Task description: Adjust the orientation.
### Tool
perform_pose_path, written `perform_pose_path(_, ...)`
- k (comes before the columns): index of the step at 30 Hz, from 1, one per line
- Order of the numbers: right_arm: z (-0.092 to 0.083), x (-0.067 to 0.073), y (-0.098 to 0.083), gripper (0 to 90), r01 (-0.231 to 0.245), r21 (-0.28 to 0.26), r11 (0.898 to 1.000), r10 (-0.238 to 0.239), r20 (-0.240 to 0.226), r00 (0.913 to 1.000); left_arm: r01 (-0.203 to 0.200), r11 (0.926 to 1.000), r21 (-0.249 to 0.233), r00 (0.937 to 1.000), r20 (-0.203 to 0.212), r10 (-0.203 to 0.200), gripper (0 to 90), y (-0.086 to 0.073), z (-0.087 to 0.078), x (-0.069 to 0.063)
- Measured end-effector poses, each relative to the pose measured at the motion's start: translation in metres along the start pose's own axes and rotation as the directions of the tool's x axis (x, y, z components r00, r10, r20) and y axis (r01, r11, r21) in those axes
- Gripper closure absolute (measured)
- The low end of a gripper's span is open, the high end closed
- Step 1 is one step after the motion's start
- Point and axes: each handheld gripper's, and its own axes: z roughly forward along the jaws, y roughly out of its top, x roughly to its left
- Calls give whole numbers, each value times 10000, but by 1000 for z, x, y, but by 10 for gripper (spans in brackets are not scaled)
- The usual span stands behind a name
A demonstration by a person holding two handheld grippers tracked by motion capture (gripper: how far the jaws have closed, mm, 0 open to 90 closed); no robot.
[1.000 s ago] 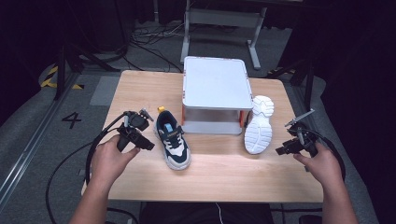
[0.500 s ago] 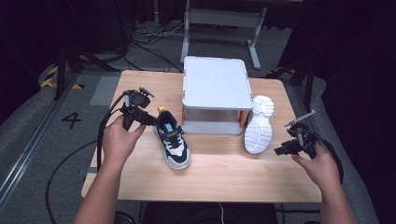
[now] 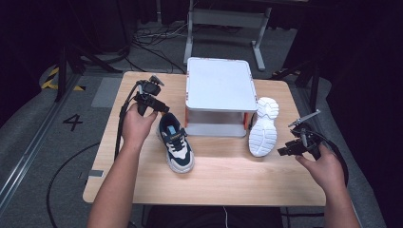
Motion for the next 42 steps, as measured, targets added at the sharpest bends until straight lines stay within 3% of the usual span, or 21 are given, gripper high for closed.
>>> perform_pose_path(1,-1,0,0,494,-61,-37,10000,61,2,10000,330,9994,-39,9986,426,-328,470,1,2,3)
perform_pose_path(4,-2,-1,0,482,-20,-74,10000,20,27,10000,385,9993,-12,9951,907,-383,535,2,4,5)
perform_pose_path(8,0,-1,0,474,-34,47,10000,32,443,9990,295,9995,125,9883,1495,-310,748,2,2,3)
perform_pose_path(10,0,0,0,475,-32,45,10000,29,473,9989,19,9997,248,9910,1336,-52,869,2,0,-1)
perform_pose_path(13,-2,1,1,477,14,49,10000,-16,453,9990,-353,9985,418,9968,728,322,888,0,-4,-9)
perform_pose_path(18,-1,4,4,476,146,28,9999,-147,461,9988,-839,9945,622,9965,110,834,889,-18,-25,-20)
perform_pose_path(19,-1,4,5,476,154,42,9999,-156,453,9989,-1000,9926,696,9946,-196,1016,889,-23,-31,-21)
perform_pose_path(21,0,5,9,475,264,18,9996,-265,405,9988,-977,9919,817,9933,-541,1023,889,-38,-44,-25)
perform_pose_path(23,1,6,13,474,321,-8,9995,-321,384,9987,-913,9892,1143,9936,-560,982,888,-52,-55,-26)
perform_pose_path(28,1,11,22,471,655,-64,9978,-653,282,9975,-1323,9626,2364,9869,-590,1502,888,-84,-71,-32)
perform_pose_path(30,0,12,24,469,696,-82,9975,-693,276,9972,-1419,9420,3041,9842,-587,1672,888,-96,-73,-32)
perform_pose_path(31,0,13,25,468,763,-118,9970,-759,276,9967,-1458,9366,3186,9850,-410,1673,888,-101,-74,-33)
perform_pose_path(33,-1,13,27,464,823,-186,9964,-820,170,9965,-1699,9283,3309,9828,-121,1842,886,-106,-77,-35)
perform_pose_path(35,0,12,29,463,803,-214,9965,-801,99,9967,-1691,9279,3322,9816,-278,1888,877,-106,-77,-36)
perform_pose_path(36,0,12,29,462,781,-205,9967,-779,99,9969,-1792,9269,3299,9762,-576,2093,843,-105,-76,-39)
perform_pose_path(37,1,12,29,461,761,-186,9969,-759,77,9971,-1981,9294,3113,9665,-957,2381,753,-104,-77,-40)
perform_pose_path(38,1,12,29,461,784,-191,9967,-783,52,9969,-2105,9396,2699,9591,-1292,2520,634,-103,-78,-43)
perform_pose_path(40,0,11,28,461,851,-214,9961,-852,-34,9964,-2184,9420,2546,9607,-1136,2534,550,-101,-78,-45)
perform_pose_path(41,-2,8,27,461,642,-272,9976,-643,-28,9979,-2925,9303,2214,9435,-915,3184,479,-98,-76,-55)
perform_pose_path(42,-2,8,27,461,642,-272,9976,-643,-28,9979,-2925,9303,2214,9435,-915,3184,462,-98,-76,-55)
